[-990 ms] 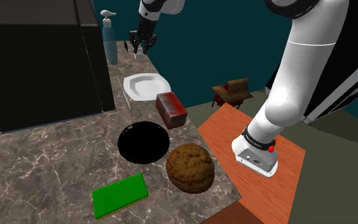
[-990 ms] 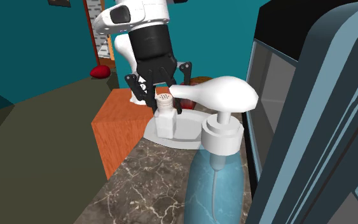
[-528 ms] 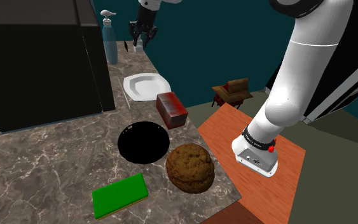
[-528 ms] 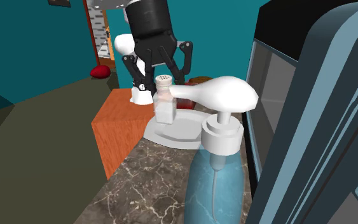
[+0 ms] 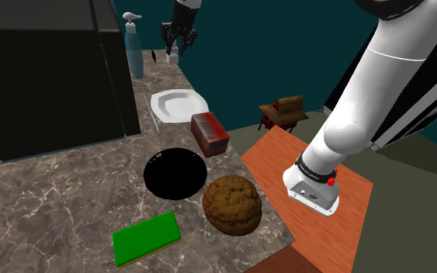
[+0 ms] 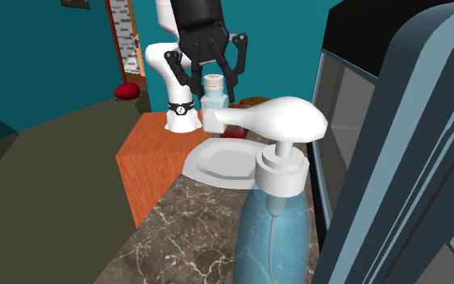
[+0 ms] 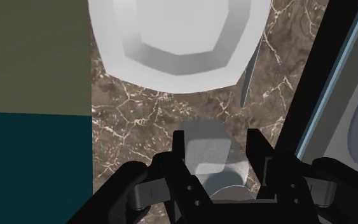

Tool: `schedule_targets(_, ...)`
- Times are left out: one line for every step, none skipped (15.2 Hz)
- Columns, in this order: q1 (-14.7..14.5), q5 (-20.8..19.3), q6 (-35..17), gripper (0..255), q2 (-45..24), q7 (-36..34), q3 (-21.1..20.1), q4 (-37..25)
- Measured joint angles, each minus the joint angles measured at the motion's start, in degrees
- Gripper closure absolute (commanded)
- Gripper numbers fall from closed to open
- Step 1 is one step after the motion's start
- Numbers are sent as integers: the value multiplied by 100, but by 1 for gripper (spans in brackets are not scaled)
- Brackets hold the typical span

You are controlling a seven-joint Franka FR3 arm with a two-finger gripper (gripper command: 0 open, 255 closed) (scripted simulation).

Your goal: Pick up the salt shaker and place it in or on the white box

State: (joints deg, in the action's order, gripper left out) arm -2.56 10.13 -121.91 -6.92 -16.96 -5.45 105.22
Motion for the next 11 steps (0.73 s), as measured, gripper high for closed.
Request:
schedule_targets(-33,16,-53,255,209,-50,-28,255)
schedule_targets(-58,26,-91,255,359,-89,-51,434)
schedule_targets(-80,42,-134,255,537,-120,-73,650)
schedule_targets(-115,63,-214,255,733,-170,-107,915)
schedule_targets(-141,89,-248,255,970,-205,-133,1182)
schedule_targets(-174,111,-267,255,1183,-259,-166,1400)
schedule_targets(-201,139,-301,255,1397,-294,-194,1640)
schedule_targets(-236,164,-294,255,1632,-355,-231,1861)
schedule_targets(-269,192,-286,255,1848,-405,-263,2057)
schedule_targets(-294,226,-331,255,2033,-422,-284,2278)
schedule_targets(-331,258,-323,255,2252,-476,-320,2482)
